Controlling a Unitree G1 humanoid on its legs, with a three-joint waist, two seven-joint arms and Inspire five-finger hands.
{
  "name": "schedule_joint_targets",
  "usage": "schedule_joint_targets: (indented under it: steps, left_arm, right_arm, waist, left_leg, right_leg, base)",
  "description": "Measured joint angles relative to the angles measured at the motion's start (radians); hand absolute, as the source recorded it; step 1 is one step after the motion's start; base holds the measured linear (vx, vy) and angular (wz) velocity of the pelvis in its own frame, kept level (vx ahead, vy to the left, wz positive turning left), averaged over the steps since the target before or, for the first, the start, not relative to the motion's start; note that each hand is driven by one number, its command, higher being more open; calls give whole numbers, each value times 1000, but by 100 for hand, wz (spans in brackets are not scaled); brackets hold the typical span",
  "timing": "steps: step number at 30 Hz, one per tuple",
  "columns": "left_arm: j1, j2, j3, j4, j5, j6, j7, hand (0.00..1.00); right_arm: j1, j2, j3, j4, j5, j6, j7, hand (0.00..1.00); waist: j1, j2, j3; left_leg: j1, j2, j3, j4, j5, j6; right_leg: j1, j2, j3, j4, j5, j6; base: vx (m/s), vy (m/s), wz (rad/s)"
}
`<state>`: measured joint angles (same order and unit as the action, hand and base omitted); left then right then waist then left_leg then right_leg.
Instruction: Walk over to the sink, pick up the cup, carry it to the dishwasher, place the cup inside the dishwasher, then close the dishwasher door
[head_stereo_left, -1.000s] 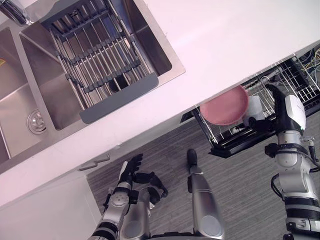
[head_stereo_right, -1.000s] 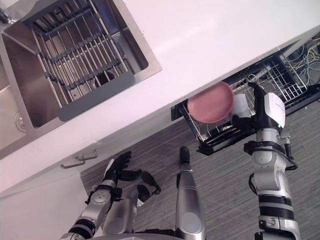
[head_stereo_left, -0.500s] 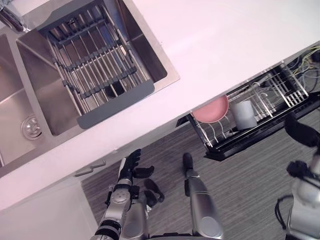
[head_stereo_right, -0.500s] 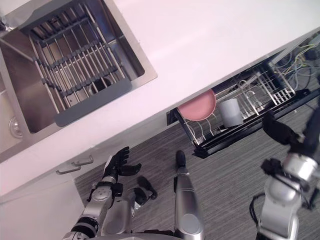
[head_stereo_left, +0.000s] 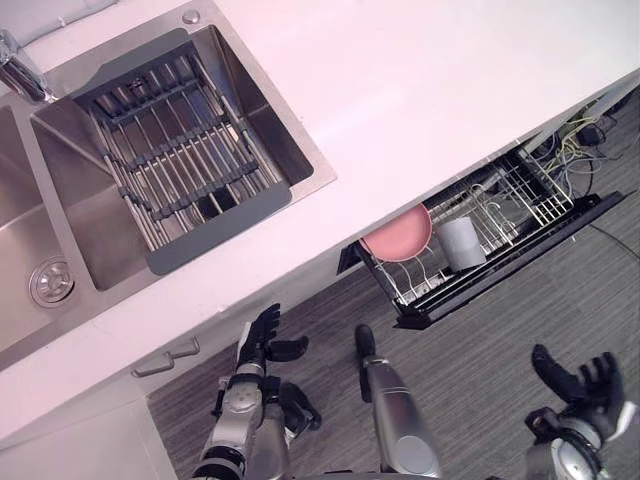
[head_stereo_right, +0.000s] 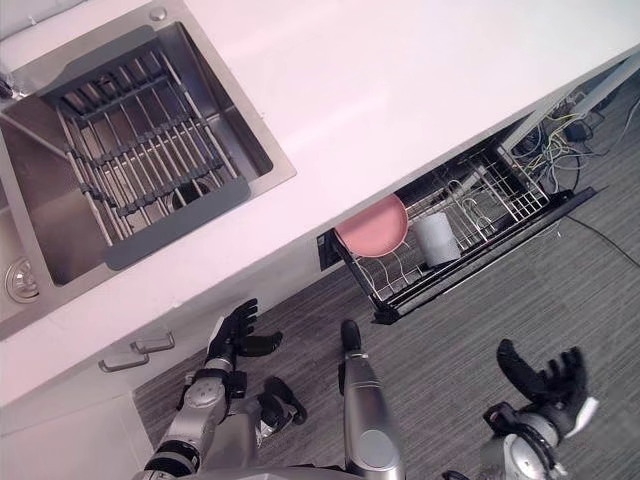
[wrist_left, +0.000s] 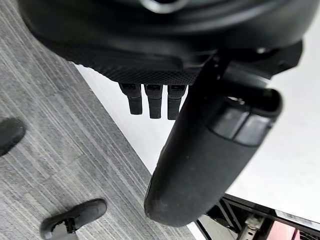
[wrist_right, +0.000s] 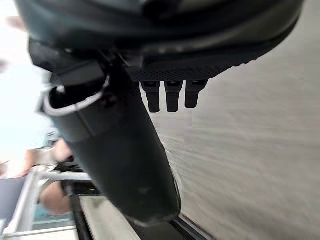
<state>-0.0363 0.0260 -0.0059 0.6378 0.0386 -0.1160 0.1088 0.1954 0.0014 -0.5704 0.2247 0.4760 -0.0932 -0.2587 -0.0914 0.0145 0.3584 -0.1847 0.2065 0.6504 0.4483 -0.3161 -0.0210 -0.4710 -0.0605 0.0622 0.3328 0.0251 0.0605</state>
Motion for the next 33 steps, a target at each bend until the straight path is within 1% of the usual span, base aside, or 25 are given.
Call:
schedule_joint_targets:
  steps: [2, 4, 6, 8, 9, 11, 12, 16, 17, 19, 21, 22, 24, 27, 29, 30, 32, 33]
  left_arm:
    - [-1, 0, -1, 0, 0, 0, -1, 90]
    - [-14, 2, -3, -2, -1, 0, -3, 90]
    - [-24, 13, -3, -4, -1, 0, -3, 90]
    - [-34, 29, -4, -8, -6, -1, -3, 90]
    - [-38, 37, -3, -10, -10, -1, -3, 90]
    - [-48, 41, -4, -11, -10, -2, -3, 90]
    - [-54, 41, -4, -13, -10, -6, -3, 90]
    - [-60, 43, -6, -21, -10, -12, -3, 90]
    - [-63, 43, -13, -22, -10, -15, -3, 90]
    - [-62, 44, -21, -25, -10, -21, -4, 90]
    - [-58, 44, -21, -25, -11, -22, -4, 90]
    - [-56, 44, -21, -25, -11, -22, -4, 90]
    - [-55, 43, -23, -25, -19, -24, -5, 90]
    - [-57, 43, -24, -25, -19, -29, -5, 90]
    - [-57, 43, -24, -23, -19, -30, -4, 90]
    - [-57, 43, -24, -17, -19, -30, -4, 90]
    - [-58, 44, -24, -4, -19, -30, -4, 90]
    - [-56, 46, -24, 7, -19, -29, -4, 90]
  right_arm:
    - [-38, -12, 18, 29, 38, -1, 12, 90]
    - [-107, -71, 77, 45, 56, -4, 39, 90]
    - [-158, -106, 101, 43, 49, -10, 42, 90]
    - [-166, -138, 112, 44, 50, -11, 41, 90]
    - [-200, -156, 116, 44, 45, -11, 36, 90]
    - [-235, -195, 129, 43, 3, -6, 26, 90]
    - [-257, -225, 155, 42, -15, -6, 22, 90]
    - [-361, -306, 233, 42, -129, 35, 7, 90]
    - [-406, -334, 254, 44, -135, 56, -4, 90]
    - [-474, -364, 270, 53, -155, 76, -12, 90]
    - [-543, -402, 311, 92, -181, 82, -12, 90]
    - [-579, -415, 330, 115, -198, 89, -29, 90]
    - [-581, -431, 346, 133, -228, 88, -37, 90]
    - [-588, -466, 378, 181, -275, 89, -31, 90]
    - [-587, -471, 381, 207, -284, 88, -27, 90]
    - [-578, -470, 380, 213, -288, 87, -22, 90]
    - [-526, -467, 384, 212, -318, 66, 11, 90]
    - [-480, -458, 394, 212, -334, 52, 48, 90]
  waist:
    - [7, 3, 2]
    - [27, 19, 11]
    - [40, 27, 15]
    - [42, 31, 19]
    - [45, 34, 21]
    - [51, 42, 26]
    - [51, 48, 30]
    - [59, 61, 38]
    - [67, 71, 44]
    - [69, 84, 52]
    - [72, 88, 54]
    - [73, 88, 54]
    - [68, 88, 54]
    - [51, 88, 54]
    - [48, 88, 54]
    - [48, 87, 54]
    - [47, 85, 53]
    - [46, 80, 50]
  left_leg:
    - [1, -7, 0, -11, 5, 0]
    - [-1, -23, -11, -33, 21, 1]
    - [-16, -33, -21, -48, 34, 3]
    - [-30, -46, -38, -65, 50, 5]
    - [-41, -50, -43, -67, 55, 7]
    - [-48, -58, -54, -75, 64, 11]
    - [-52, -66, -67, -88, 74, 11]
    - [-61, -80, -93, -116, 100, 11]
    - [-64, -84, -105, -128, 113, 11]
    - [-73, -86, -122, -138, 130, 11]
    - [-78, -87, -134, -148, 144, 11]
    - [-79, -87, -143, -155, 152, 9]
    - [-81, -87, -153, -157, 159, 7]
    - [-83, -88, -184, -157, 169, 7]
    - [-76, -86, -202, -160, 174, 1]
    - [-69, -86, -212, -169, 179, -7]
    - [-57, -85, -237, -189, 192, -11]
    - [-42, -86, -253, -209, 203, -19]
  right_leg:
    - [-1, -4, 0, 0, 0, 0]
    - [-4, -17, -9, 0, 0, 0]
    - [-15, -26, -17, 2, 0, 0]
    - [-28, -39, -29, 2, 1, 0]
    - [-38, -44, -36, 6, 1, 0]
    - [-42, -52, -42, 11, 1, 0]
    - [-43, -60, -54, 11, 1, 0]
    - [-46, -74, -78, 11, 2, -1]
    - [-48, -78, -90, 11, 2, -3]
    - [-49, -83, -105, 11, 2, -8]
    - [-52, -84, -117, 13, 2, -12]
    - [-51, -84, -125, 15, 2, -13]
    - [-49, -85, -132, 16, 2, -14]
    - [-33, -91, -159, 16, 0, -23]
    - [-15, -92, -177, 11, -3, -29]
    - [-2, -91, -187, 1, -4, -31]
    - [27, -87, -214, -23, -3, -32]
    - [54, -84, -232, -43, -2, -34]
  base:
    - [-4, -8, 5]
    - [2, -20, 17]
    - [3, -41, 22]
    - [11, -39, 29]
    - [-1, -38, 19]
    - [-9, -34, 22]
    - [-17, -36, 30]
    - [-21, -56, 24]
    - [-18, -73, 27]
    - [-5, -90, 29]
    - [6, -94, 21]
    - [7, -80, 16]
    - [-3, -92, 14]
    - [-31, -73, 24]
    - [-34, -79, 28]
    - [-33, -100, 23]
    - [-12, -90, 30]
    - [21, -84, 37]
